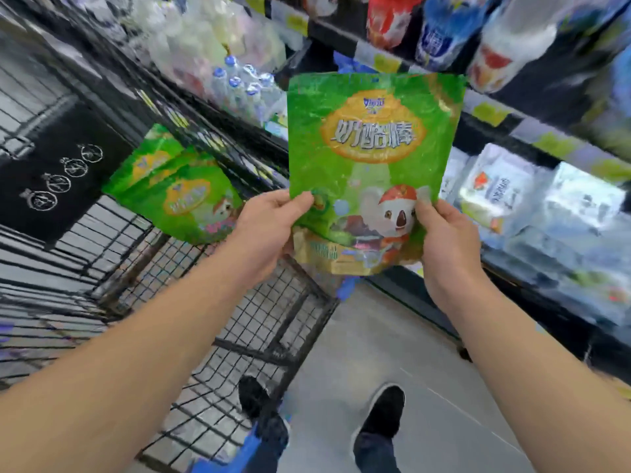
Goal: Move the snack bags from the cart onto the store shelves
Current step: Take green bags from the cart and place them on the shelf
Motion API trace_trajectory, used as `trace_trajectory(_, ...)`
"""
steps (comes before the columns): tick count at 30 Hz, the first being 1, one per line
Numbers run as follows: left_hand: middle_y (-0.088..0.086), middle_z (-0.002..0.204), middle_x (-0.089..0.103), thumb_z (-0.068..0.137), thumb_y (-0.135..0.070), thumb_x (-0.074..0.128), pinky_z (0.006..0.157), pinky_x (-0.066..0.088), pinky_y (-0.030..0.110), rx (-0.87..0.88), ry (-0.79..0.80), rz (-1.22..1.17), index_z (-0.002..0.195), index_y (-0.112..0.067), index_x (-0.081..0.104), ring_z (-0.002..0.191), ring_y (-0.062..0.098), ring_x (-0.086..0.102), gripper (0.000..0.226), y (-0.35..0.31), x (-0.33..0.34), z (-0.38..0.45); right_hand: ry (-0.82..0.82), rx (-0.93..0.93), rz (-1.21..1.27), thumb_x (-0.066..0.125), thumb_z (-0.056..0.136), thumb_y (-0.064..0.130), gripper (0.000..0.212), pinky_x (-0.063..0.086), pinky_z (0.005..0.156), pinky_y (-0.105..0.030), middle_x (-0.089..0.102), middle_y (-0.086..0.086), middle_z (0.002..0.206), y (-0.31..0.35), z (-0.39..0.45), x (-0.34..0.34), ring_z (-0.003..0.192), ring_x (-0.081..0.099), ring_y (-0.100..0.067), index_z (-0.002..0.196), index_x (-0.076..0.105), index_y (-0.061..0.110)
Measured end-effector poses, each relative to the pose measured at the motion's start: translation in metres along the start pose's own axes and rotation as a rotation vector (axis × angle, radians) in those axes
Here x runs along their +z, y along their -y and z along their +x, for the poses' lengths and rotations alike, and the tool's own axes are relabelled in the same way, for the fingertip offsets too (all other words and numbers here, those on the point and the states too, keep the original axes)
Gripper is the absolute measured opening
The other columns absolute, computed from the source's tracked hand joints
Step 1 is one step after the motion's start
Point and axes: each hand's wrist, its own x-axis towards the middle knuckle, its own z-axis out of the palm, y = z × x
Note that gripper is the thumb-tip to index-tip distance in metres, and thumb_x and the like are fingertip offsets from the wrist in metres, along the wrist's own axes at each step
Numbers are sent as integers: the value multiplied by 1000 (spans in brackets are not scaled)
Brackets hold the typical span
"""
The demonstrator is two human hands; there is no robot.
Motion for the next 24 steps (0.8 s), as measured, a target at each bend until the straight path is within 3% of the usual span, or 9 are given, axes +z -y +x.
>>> trace_trajectory(1,1,78,73,98,-13,55,63,55,30,3,21,28,79,-13,68,72,18,66,23,-1,20,2,-4,-7,9,62,89,45,36,53,83,-52,69,-25,106,-1,6,-21,83,60,-21,79,67,10)
trace_trajectory(4,0,78,73,98,-14,55,71,57,35,1,62,57,79,-13,69,72,16,67,24,2,91,9,-66,-36,-28,62,74,64,58,49,89,-66,68,-25,100,-3,25,-92,88,65,-29,89,64,7)
trace_trajectory(7,2,75,72,98,-17,55,64,54,34,-18,105,94,77,-13,67,65,18,65,24,8,148,14,-115,-87,-79,59,72,76,69,51,88,-62,70,-19,93,-6,39,-148,99,65,-41,88,67,10)
trace_trajectory(9,-1,71,72,98,-18,56,58,54,31,-22,115,126,77,-14,66,60,16,65,23,10,185,17,-146,-109,-115,57,70,83,82,53,83,-60,67,-24,88,-5,48,-183,84,64,-40,86,59,2)
trace_trajectory(11,0,73,72,98,-18,56,60,56,33,-32,145,160,79,-13,66,64,18,67,23,12,233,20,-209,-109,-112,57,73,76,74,49,71,-41,59,-14,69,1,57,-226,67,50,-23,78,55,2)
trace_trajectory(15,1,75,73,100,-20,54,71,58,44,-75,208,204,82,-14,67,72,23,69,23,7,293,22,-281,-91,-115,57,87,60,65,33,63,-33,44,-4,68,14,65,-278,65,37,-17,76,54,-5)
trace_trajectory(19,-7,63,70,100,-21,53,63,57,32,-46,247,235,81,-14,66,56,10,66,23,3,345,36,-372,-110,-193,56,94,49,58,25,55,-30,40,-4,63,26,85,-321,57,31,-13,74,53,-6)
trace_trajectory(22,-3,63,68,100,-20,54,51,54,26,-28,243,248,80,-14,65,51,13,63,23,0,371,52,-443,-165,-284,58,95,44,53,23,53,-33,39,-2,56,33,105,-338,53,29,-13,68,54,-3)
trace_trajectory(24,-1,66,68,99,-21,55,57,52,29,-4,230,247,80,-14,65,57,19,61,23,-4,383,65,-479,-211,-344,57,95,43,52,26,54,-36,40,0,52,38,118,-344,52,32,-14,66,56,0)
